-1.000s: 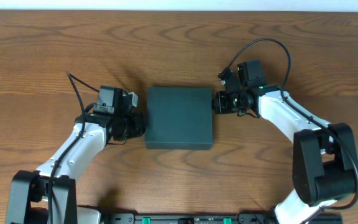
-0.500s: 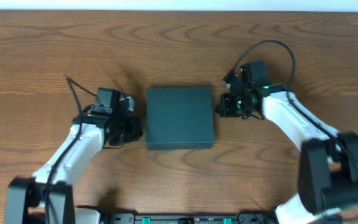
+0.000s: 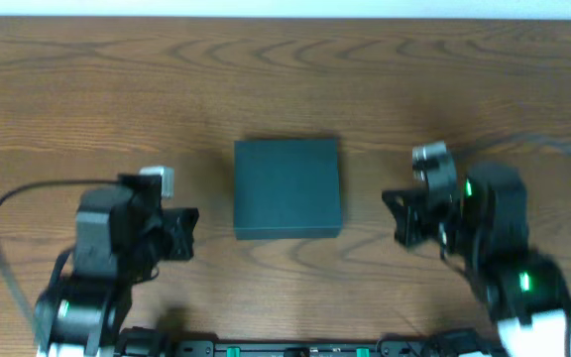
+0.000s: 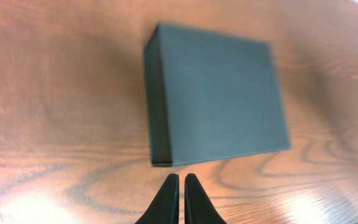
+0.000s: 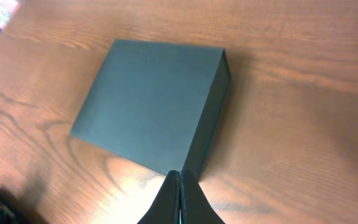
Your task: Pack container
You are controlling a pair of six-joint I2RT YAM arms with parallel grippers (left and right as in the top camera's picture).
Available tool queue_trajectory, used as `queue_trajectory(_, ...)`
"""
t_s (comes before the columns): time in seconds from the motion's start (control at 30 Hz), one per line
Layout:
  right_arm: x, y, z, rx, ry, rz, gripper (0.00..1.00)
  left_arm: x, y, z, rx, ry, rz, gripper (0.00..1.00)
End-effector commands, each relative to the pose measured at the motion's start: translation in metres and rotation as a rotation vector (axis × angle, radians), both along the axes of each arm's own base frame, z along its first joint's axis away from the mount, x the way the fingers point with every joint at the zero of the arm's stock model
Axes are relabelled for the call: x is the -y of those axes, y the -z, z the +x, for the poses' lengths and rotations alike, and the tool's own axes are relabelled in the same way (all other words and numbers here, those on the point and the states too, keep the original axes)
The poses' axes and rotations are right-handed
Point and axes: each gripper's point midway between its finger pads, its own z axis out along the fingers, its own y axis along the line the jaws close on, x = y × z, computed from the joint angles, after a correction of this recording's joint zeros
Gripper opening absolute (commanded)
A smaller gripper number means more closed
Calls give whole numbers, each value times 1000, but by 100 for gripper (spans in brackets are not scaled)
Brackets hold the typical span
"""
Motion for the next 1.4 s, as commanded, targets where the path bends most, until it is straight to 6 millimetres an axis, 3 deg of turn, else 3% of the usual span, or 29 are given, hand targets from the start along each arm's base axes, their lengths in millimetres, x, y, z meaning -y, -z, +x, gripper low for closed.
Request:
queue_trajectory(0.0,4,20,-31,13,45,65,2,-4,-20,-16,120,20,24,6)
queue_trajectory(0.13,9,35,-56,67,112,177,1,-5,-25,-29,174,19,18,6)
queue_trajectory(0.23,10,39,-61,80,141,231,2,-5,-20,-30,160,19,19,8)
queue_trajectory(0.27,10,40,-62,79,147,240,13,-5,-18,-31,154,19,20,43)
queue_trajectory(0.3,10,42,-62,76,149,243,38,-5,-17,-31,150,19,20,68)
queue_trajectory(0.33,10,45,-63,67,151,244,69,-5,-17,-31,150,19,20,95)
queue_trajectory(0.37,11,50,-63,51,154,242,99,-5,-17,-31,150,19,21,95)
queue_trajectory(0.53,11,67,-65,6,160,228,99,-5,-16,-32,142,19,21,95)
queue_trajectory(1.13,11,68,-66,1,161,226,99,-5,-17,-33,151,20,22,95)
queue_trajectory(1.37,11,68,-66,1,161,225,99,-39,-10,-34,298,-13,287,95)
